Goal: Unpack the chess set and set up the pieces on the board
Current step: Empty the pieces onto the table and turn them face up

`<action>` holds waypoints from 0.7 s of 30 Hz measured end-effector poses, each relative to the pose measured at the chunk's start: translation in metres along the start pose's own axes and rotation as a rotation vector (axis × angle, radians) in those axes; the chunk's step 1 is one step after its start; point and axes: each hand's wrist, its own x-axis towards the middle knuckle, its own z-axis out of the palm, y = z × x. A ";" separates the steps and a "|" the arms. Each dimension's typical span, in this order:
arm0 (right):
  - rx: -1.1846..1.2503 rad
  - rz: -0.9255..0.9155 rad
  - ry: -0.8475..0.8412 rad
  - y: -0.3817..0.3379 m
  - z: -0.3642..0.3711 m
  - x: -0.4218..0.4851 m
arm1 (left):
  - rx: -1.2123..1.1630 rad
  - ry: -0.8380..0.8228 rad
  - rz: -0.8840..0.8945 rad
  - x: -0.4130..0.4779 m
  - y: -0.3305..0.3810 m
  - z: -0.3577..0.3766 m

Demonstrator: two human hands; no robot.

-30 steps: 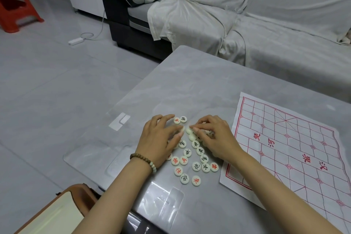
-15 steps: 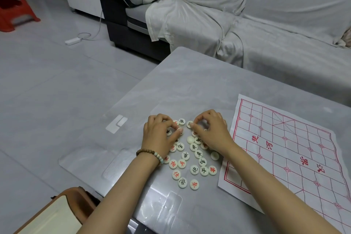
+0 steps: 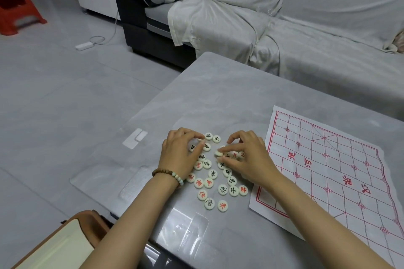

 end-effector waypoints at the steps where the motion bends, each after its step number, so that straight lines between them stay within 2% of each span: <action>1: -0.007 -0.002 0.009 -0.001 0.002 0.001 | 0.011 -0.008 0.007 -0.001 0.000 -0.001; 5: 0.042 0.027 0.027 -0.010 0.009 0.005 | 0.018 0.003 0.028 -0.005 -0.001 -0.007; 8: 0.126 0.076 -0.022 -0.016 0.010 0.007 | 0.019 0.027 0.022 -0.007 -0.002 -0.013; 10: 0.077 0.085 -0.051 -0.016 0.010 0.006 | 0.035 0.014 0.023 -0.009 -0.002 -0.015; 13: 0.055 0.118 0.020 -0.012 0.003 0.001 | 0.081 -0.040 0.093 -0.013 0.000 -0.014; 17: 0.210 0.195 0.154 -0.001 -0.020 -0.014 | 0.159 -0.182 0.227 -0.019 0.005 -0.009; 21: 0.148 0.165 0.087 0.010 -0.030 -0.045 | 0.265 -0.245 0.277 -0.025 0.006 -0.002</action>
